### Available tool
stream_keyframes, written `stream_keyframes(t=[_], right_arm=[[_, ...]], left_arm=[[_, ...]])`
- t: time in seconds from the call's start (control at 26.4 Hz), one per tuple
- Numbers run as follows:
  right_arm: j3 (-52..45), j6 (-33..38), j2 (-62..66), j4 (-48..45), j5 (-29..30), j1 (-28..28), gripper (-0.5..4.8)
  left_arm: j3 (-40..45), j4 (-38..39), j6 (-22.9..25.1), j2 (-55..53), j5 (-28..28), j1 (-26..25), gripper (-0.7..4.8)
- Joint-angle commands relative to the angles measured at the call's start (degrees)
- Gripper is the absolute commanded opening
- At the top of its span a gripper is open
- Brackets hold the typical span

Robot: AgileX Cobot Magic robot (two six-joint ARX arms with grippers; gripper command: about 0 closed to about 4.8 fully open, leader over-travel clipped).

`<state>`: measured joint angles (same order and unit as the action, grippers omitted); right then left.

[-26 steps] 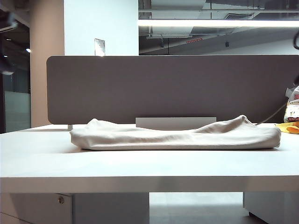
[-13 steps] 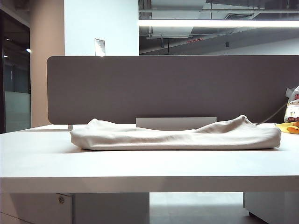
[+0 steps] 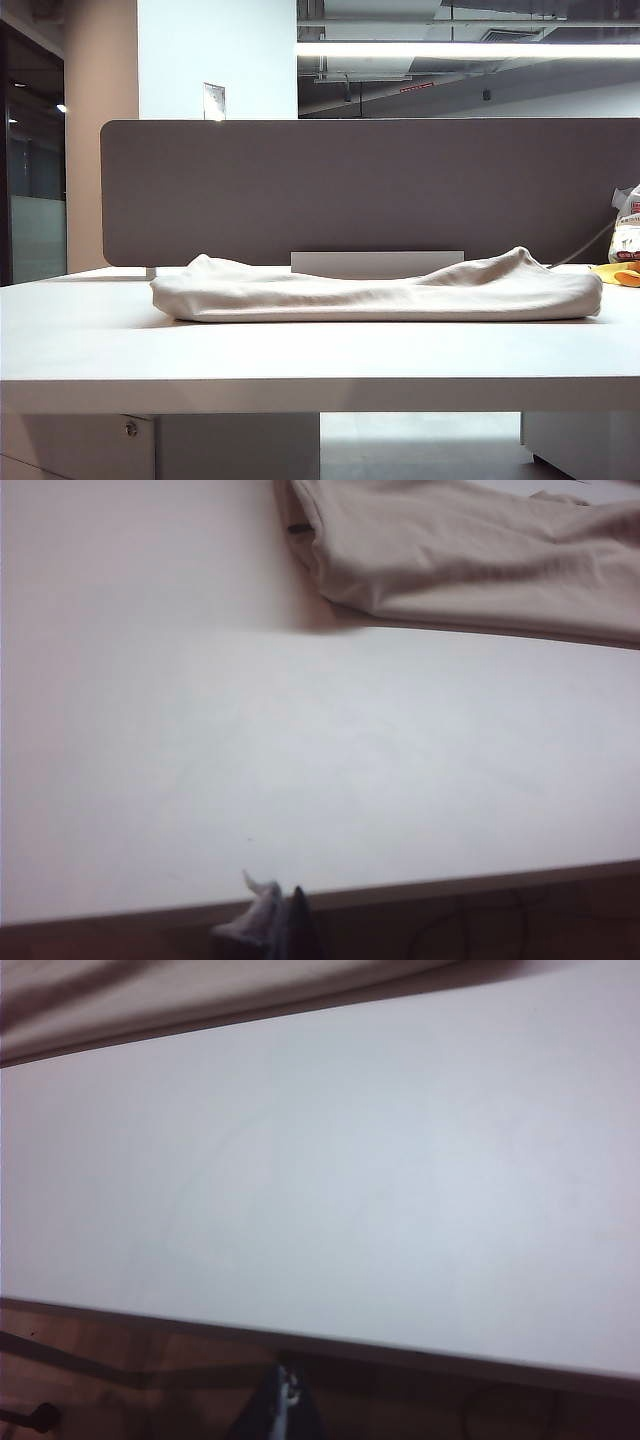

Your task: Fold the bottom side of the T-shirt horizontally towards the center, about one-third of the way, then fold the sleeve back towards the center, creating a straight line along the edge of the T-shirt, and finally fold the bottom of the T-shirt up towards the top, creating a neat rectangle.

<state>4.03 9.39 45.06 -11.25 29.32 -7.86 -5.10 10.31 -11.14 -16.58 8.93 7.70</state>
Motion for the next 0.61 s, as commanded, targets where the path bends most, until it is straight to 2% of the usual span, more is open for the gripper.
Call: stream_keyframes(t=[0.04, 0.11, 0.15, 0.23, 0.34, 0.38, 0.46, 0.61], right_arm=[[0.2, 0.0, 0.0, -0.9, 0.2, 0.0, -0.05], [0.2, 0.0, 0.0, -0.9, 0.2, 0.0, -0.06], [0.2, 0.0, 0.0, -0.9, 0.2, 0.0, -0.06], [0.2, 0.0, 0.0, -0.9, 0.2, 0.0, -0.06], [0.2, 0.0, 0.0, -0.8, 0.2, 0.0, -0.05], [0.2, 0.0, 0.0, -0.8, 0.2, 0.0, -0.06], [0.2, 0.0, 0.0, -0.9, 0.2, 0.0, -0.06], [0.2, 0.0, 0.0, -0.8, 0.2, 0.0, -0.06]], left_arm=[[-0.2, -0.3, 0.1, 0.1, 0.1, 0.0, -0.06], [-0.2, -0.5, 1.4, 0.1, -0.2, 0.0, -0.06], [-0.2, -1.6, 5.4, 0.1, -2.2, -0.1, -0.06], [-0.1, -2.2, 8.4, 1.4, -5.8, -0.9, -0.06], [-0.1, -2.3, 9.2, 4.6, -5.6, -6.1, -0.06], [-0.1, -2.1, 9.2, 6.6, -3.4, -9.9, -0.06], [0.2, -2.3, 9.4, 8.6, -1.7, -12.7, -0.06], [1.9, -2.6, 9.7, 13.0, -1.2, -13.3, -0.06]])
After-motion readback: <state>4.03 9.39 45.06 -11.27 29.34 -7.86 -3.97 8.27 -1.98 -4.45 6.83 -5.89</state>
